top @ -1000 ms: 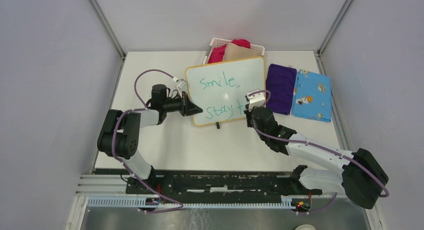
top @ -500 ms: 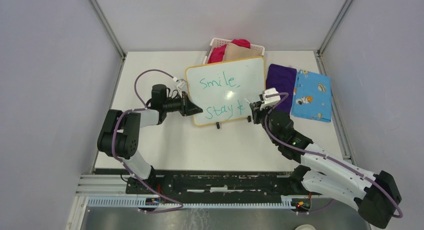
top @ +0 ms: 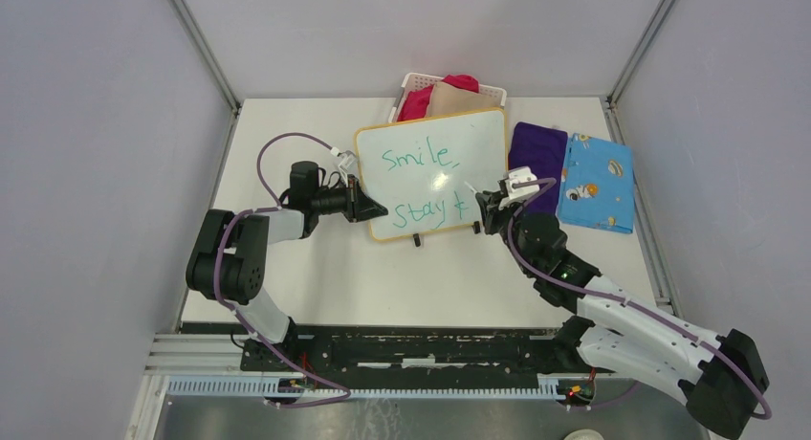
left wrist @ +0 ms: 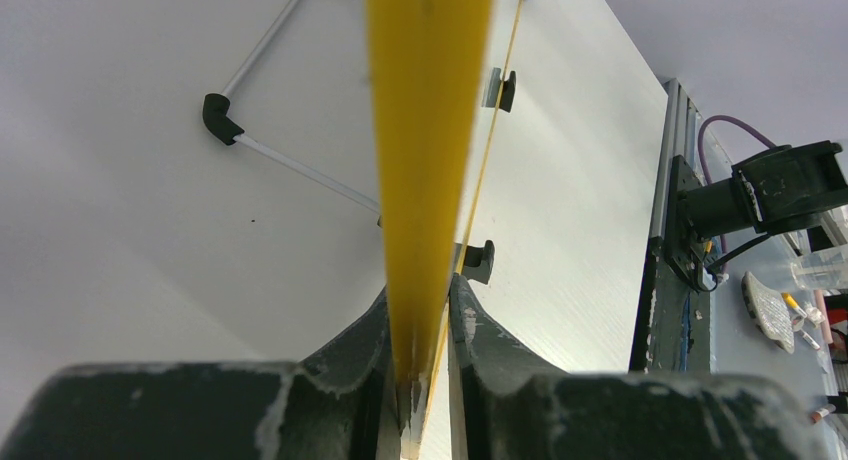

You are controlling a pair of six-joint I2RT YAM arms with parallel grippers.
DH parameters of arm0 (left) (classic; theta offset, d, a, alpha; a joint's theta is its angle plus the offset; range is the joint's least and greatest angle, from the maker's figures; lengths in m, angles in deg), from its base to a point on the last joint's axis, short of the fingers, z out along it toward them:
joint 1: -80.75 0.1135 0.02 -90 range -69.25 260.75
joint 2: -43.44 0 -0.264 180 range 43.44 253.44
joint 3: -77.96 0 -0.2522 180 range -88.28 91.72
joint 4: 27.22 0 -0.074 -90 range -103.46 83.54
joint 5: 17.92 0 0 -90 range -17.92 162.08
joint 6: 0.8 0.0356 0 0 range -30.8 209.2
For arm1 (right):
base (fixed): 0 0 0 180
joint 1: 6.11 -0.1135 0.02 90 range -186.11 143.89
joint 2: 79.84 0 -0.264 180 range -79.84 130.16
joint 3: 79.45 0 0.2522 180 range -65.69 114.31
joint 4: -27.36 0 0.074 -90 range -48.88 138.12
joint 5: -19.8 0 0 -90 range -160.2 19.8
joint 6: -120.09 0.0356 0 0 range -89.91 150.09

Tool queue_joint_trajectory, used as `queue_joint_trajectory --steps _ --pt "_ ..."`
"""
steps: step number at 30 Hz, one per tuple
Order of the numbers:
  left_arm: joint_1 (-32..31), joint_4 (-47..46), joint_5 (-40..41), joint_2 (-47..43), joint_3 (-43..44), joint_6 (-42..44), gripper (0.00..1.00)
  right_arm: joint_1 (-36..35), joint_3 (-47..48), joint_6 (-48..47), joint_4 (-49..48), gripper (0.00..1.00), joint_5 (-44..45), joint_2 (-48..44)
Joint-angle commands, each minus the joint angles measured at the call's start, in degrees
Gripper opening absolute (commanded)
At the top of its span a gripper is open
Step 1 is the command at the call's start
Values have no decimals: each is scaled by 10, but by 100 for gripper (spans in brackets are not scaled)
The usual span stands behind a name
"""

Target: Write a sentence on the whiteboard

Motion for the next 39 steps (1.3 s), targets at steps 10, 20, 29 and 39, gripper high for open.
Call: queue_joint_trajectory --steps 10,20,29,39 --pt "-13 85 60 27 -6 34 2 -3 -17 -24 -44 0 -15 31" --pt "-13 85 60 27 -6 34 2 -3 -44 -5 -56 0 33 55" --pt "-13 85 60 27 -6 33 2 -3 -53 -8 -55 0 8 56" --pt "-13 85 60 28 -5 33 2 -8 -45 3 -56 0 -21 84"
